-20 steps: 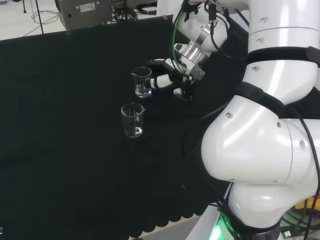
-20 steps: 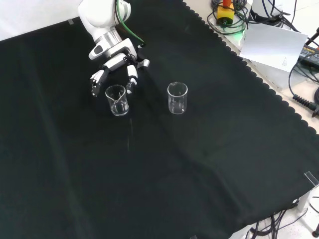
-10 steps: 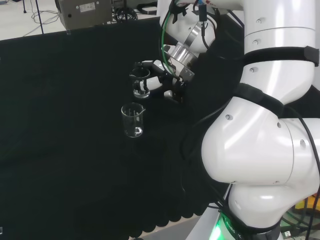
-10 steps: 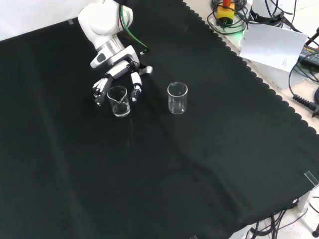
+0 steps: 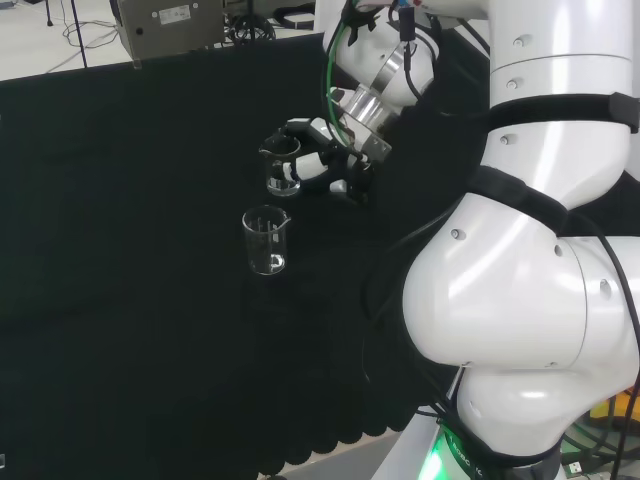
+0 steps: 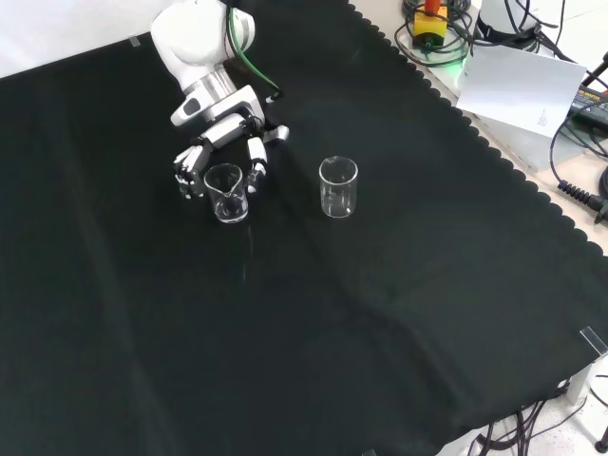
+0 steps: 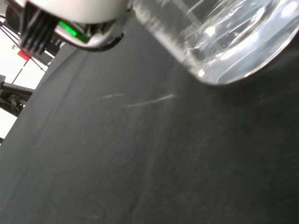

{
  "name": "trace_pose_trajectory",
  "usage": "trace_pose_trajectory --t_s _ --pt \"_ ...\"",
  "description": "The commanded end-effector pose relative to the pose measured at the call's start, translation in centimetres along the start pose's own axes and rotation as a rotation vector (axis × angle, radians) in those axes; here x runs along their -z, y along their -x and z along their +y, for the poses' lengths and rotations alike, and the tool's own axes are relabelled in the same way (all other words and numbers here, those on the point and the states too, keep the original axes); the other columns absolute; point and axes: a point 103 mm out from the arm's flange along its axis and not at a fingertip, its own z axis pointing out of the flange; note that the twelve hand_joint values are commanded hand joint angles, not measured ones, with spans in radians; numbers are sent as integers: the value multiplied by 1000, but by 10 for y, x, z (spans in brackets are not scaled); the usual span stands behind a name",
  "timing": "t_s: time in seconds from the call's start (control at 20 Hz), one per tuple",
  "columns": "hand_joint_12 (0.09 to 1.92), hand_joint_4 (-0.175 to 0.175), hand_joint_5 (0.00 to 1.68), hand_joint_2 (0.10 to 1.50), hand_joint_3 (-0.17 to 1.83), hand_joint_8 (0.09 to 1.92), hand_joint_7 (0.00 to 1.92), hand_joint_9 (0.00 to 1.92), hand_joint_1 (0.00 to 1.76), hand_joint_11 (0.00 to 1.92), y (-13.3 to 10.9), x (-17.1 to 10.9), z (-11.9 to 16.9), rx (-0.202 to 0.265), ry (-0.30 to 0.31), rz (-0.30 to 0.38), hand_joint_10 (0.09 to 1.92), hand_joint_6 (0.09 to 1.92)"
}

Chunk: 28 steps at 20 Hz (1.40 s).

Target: Pick up the beaker on the right.

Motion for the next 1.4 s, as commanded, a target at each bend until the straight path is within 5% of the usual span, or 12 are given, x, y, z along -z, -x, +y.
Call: trace_pose_trajectory --t_s 0.05,0.75,0.85,0.9,0.95,1.0,1.1,1.4 --pt "1398 -38 609 524 634 683 331 481 960 53 -5 -10 4 -15 -14 10 606 1047" --pt "1390 -45 628 528 701 721 399 547 1017 120 -15 -28 12 -35 1 8 616 1114" --pt "1357 -46 763 570 706 726 516 642 1021 258 -17 -27 12 -53 50 7 613 1037" --pt "1262 -47 911 627 683 745 701 812 1067 505 -16 -23 11 -65 72 -8 619 974" --pt "1118 -93 1038 677 634 709 944 1023 1119 814 -19 -23 12 -77 88 -26 567 884" --pt "965 -84 1129 678 621 603 1162 1222 1192 1069 -21 -21 12 -86 110 -52 480 784" --pt "745 -142 1273 731 480 439 1347 1495 1280 1349 -25 -18 11 -83 165 -98 285 548" --pt "596 -175 1433 718 439 159 1517 1737 1321 1488 -48 7 14 -19 256 -248 87 248"
